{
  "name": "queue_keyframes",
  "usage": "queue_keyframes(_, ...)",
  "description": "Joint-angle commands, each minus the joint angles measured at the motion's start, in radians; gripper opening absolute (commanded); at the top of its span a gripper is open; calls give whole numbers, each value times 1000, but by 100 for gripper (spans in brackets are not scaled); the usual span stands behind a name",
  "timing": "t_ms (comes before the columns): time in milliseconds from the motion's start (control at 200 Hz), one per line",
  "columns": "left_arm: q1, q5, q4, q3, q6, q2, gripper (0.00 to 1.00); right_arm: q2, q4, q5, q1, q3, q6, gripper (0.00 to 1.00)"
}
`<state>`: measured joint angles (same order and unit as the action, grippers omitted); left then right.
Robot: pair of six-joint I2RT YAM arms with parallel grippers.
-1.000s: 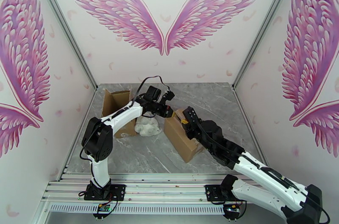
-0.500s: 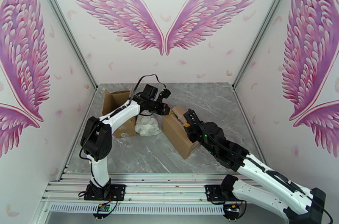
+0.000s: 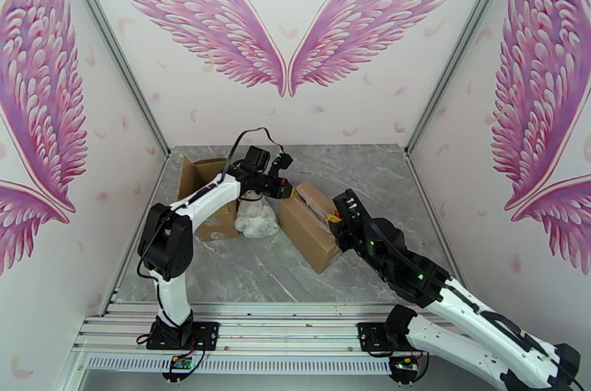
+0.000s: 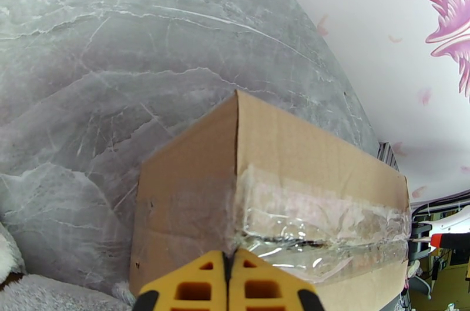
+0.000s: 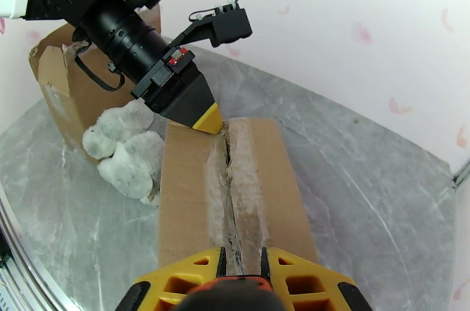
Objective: Unpack the express box
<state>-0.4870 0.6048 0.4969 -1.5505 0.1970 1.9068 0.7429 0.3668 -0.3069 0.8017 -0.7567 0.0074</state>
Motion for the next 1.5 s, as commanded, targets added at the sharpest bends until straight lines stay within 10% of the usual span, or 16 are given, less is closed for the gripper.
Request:
queue_keyframes(0, 76, -182, -31, 24, 45, -34, 0, -26, 150, -1, 9, 19, 49, 1)
queue_keyframes(475, 84, -134, -83, 90, 93, -79, 0, -180, 200, -118, 8, 19, 69, 2)
queue_keyframes(705, 33, -153, -86, 128, 168, -142, 0, -193, 77, -466, -4, 18, 330, 1)
queue_keyframes(954, -8, -263, -225, 234, 214, -233, 46, -201, 9, -568, -78, 135, 839, 0)
queue_keyframes(1179, -108, -480, -277, 285, -201, -363, 93, -207, -4, -515, -121, 149, 937, 0)
queue_keyframes(1494, -259, -333, -269, 370, -1066, -398, 99, -176, -150, -449, -147, 217, 1029, 0)
